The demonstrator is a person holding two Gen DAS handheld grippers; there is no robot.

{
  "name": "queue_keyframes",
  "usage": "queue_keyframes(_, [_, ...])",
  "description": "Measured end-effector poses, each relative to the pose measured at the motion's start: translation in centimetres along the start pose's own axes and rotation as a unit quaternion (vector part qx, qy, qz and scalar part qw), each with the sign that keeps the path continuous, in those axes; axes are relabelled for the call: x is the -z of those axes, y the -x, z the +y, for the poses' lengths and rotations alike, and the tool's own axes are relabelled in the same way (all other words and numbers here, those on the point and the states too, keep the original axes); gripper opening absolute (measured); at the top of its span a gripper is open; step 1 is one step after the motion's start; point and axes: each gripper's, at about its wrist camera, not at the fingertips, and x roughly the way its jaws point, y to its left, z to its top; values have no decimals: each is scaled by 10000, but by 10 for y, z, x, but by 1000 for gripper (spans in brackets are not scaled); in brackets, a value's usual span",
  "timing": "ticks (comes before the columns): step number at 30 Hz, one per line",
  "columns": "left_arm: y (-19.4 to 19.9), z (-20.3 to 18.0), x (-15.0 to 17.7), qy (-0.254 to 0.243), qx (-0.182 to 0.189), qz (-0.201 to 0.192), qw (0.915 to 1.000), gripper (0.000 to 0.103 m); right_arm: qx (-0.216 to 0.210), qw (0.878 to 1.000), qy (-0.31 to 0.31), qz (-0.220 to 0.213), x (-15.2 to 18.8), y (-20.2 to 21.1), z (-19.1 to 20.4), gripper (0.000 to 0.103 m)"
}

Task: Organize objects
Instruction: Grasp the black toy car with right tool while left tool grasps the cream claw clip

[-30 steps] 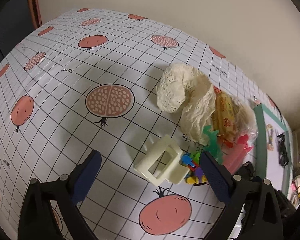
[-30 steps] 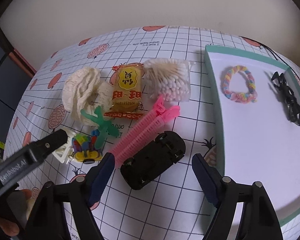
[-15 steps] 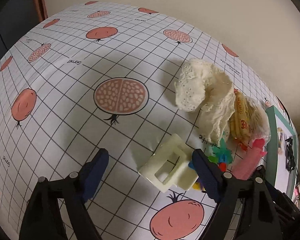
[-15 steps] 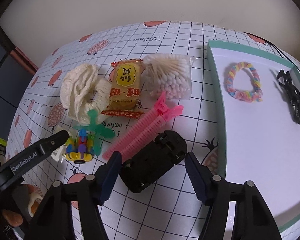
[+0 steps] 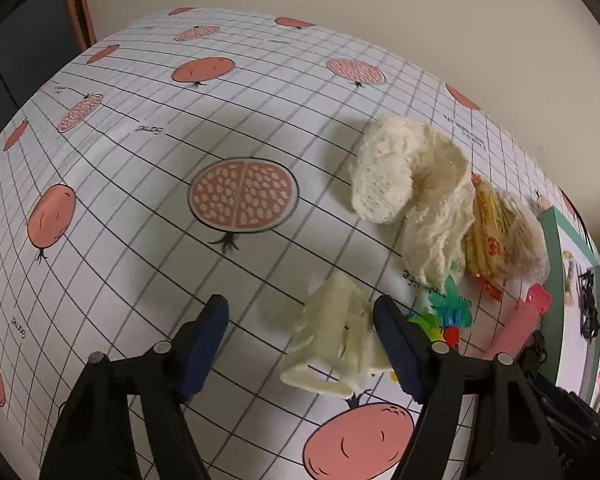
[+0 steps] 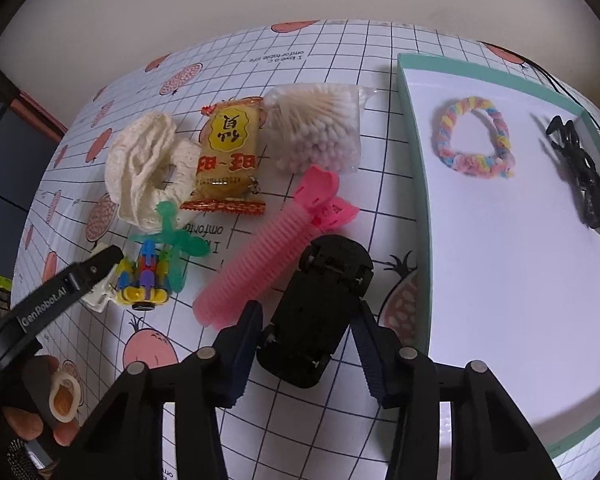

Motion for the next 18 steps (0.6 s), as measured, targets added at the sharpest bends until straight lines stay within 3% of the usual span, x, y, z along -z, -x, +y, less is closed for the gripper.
queue_keyframes(6, [-1, -4, 2, -168, -84, -4, 9998, 56, 156, 9998, 139, -6, 0, 0, 4, 43])
queue_keyframes(10, [1, -2, 3, -208, -132, -41, 9997, 35, 159, 9998, 70, -9, 2, -1, 5, 37])
queue_keyframes(18, [0, 2, 2, -190, -12, -24, 9998, 32, 96, 9999, 74, 15, 2, 2, 0, 36])
